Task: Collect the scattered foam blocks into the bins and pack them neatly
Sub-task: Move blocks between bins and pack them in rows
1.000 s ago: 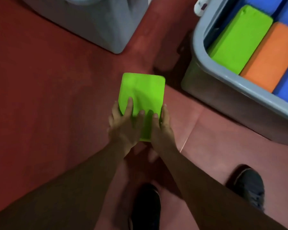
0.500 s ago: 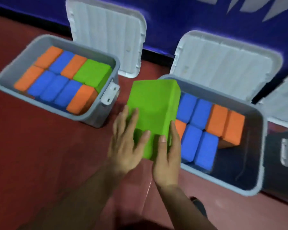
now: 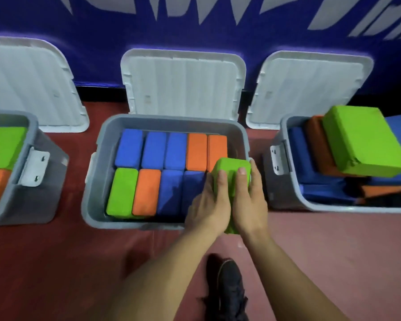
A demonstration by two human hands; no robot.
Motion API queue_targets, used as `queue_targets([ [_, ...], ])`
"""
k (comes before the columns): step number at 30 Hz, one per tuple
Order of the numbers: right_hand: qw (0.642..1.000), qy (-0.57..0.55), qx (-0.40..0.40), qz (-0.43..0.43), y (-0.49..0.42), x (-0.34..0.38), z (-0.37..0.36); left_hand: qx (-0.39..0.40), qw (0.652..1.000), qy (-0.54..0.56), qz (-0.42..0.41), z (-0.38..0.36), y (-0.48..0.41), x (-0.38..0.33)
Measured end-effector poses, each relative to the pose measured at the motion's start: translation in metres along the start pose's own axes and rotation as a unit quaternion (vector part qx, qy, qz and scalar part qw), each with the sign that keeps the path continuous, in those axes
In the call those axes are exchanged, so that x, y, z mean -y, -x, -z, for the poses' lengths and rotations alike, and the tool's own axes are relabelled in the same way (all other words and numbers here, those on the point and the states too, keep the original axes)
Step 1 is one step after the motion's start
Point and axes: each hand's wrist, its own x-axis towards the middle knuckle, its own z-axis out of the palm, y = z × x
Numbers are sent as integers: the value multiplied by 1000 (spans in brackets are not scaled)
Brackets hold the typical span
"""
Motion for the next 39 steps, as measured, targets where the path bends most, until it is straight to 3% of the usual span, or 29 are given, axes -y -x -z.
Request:
queue_targets([
  [12,991,42,82,-94,-70,-39,-27,-45,994,-98,29,-25,-75,16],
  [17,987,41,114,-105,-98,-72,-44,-95,975,-200,-28,-42,-117,37],
  [23,985,72,126,-90,-111,-119,-64,-116,924,-347,-111,-66,-154,79],
  [35,961,159,190,-125,-137,-153,-72,-146,895,-396,-141,-85,-186,107],
  [39,963,193,179,-54,-136,-134,-65,-154,896,-381,-168,-77,-183,101],
])
